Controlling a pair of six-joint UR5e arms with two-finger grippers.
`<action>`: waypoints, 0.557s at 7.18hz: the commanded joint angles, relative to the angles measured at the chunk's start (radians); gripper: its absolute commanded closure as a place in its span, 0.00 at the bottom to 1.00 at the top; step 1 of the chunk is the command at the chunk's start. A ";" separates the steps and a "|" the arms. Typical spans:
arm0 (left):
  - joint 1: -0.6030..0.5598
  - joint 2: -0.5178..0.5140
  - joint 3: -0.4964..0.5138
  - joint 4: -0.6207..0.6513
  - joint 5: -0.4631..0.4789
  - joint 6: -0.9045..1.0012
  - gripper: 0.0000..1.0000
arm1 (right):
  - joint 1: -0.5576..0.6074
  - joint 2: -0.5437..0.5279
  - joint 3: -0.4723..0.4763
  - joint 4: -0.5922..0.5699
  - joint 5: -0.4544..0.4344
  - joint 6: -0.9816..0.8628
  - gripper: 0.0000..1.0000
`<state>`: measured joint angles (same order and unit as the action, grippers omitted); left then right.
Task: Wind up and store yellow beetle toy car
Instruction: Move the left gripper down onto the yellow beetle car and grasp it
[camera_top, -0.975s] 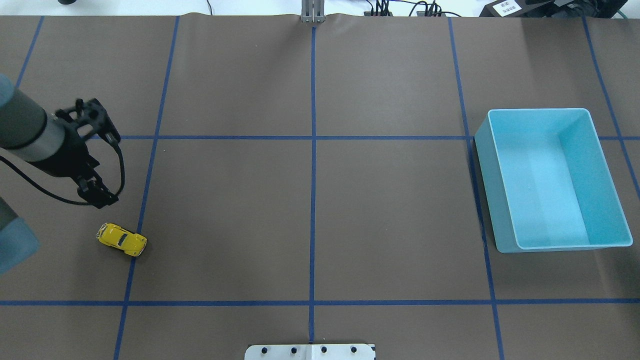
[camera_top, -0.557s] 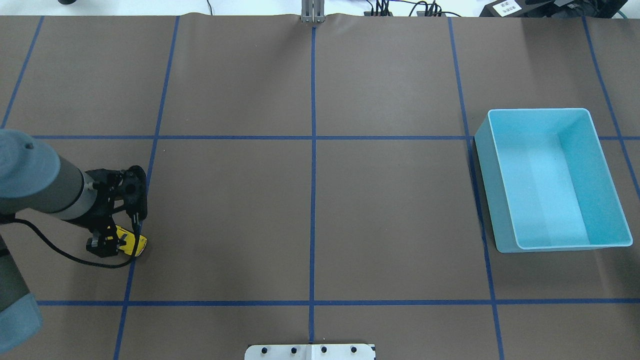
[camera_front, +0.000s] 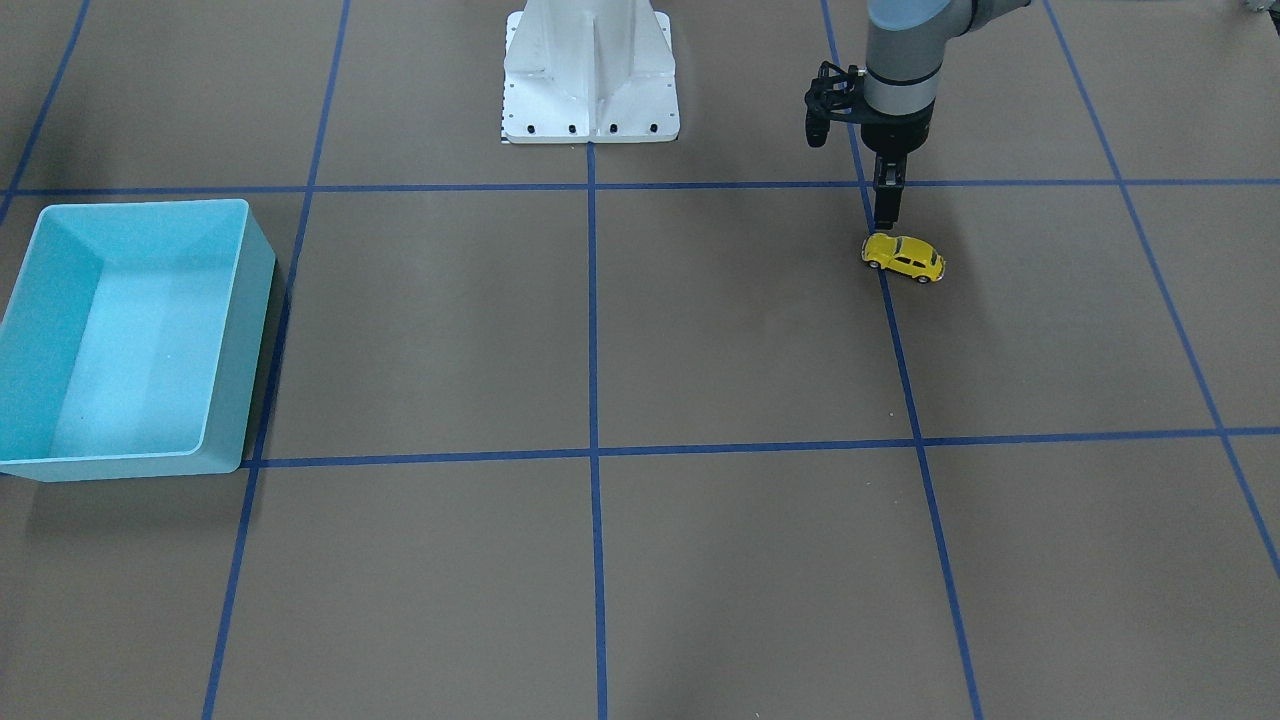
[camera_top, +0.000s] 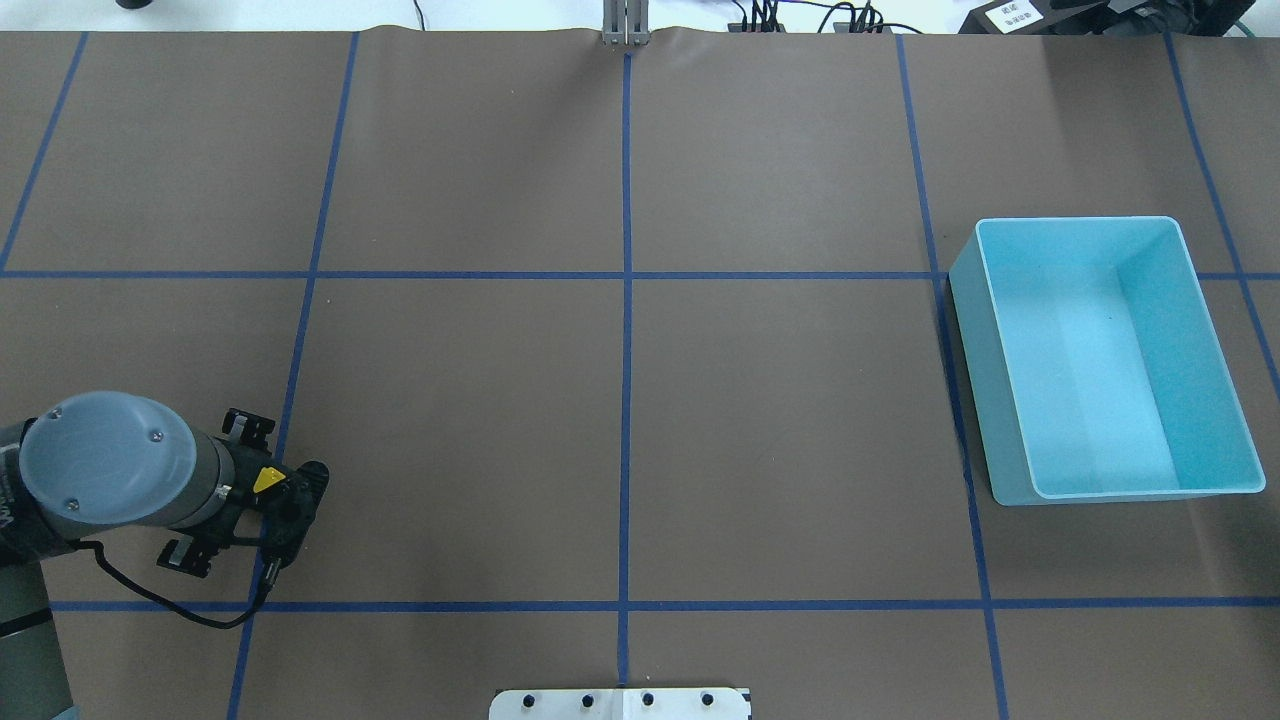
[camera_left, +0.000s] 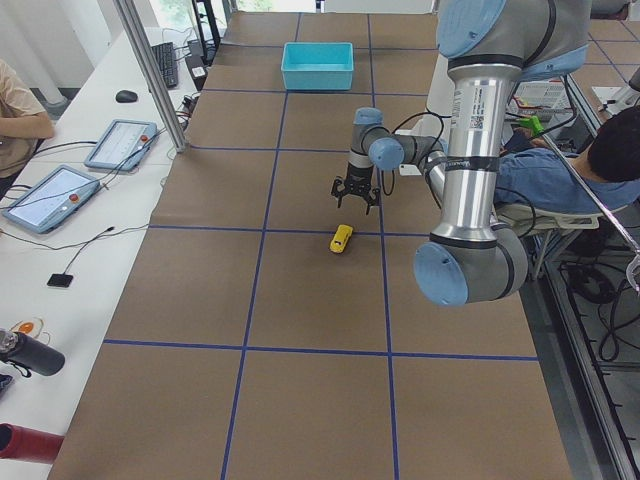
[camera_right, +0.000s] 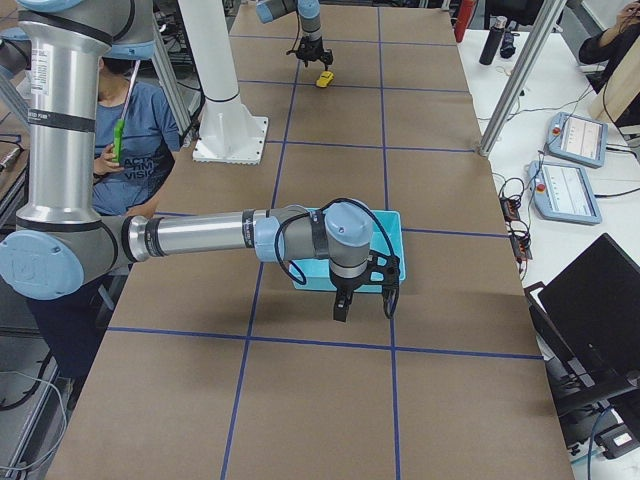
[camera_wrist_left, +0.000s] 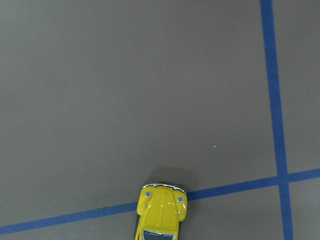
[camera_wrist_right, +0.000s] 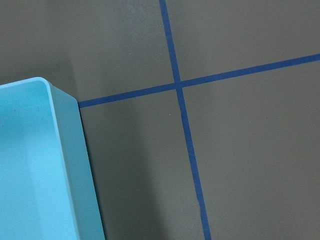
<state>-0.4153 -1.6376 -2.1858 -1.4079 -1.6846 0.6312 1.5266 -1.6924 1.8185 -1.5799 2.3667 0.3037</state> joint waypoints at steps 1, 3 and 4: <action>0.035 -0.002 0.026 0.033 0.049 0.027 0.00 | -0.009 -0.001 -0.001 0.000 0.000 0.000 0.00; 0.041 -0.022 0.073 0.032 0.069 0.028 0.00 | -0.009 -0.001 -0.001 0.000 0.000 0.000 0.00; 0.046 -0.024 0.083 0.027 0.091 0.028 0.01 | -0.009 -0.001 -0.002 0.000 0.000 0.000 0.00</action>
<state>-0.3757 -1.6565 -2.1186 -1.3768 -1.6171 0.6588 1.5173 -1.6934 1.8171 -1.5800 2.3669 0.3037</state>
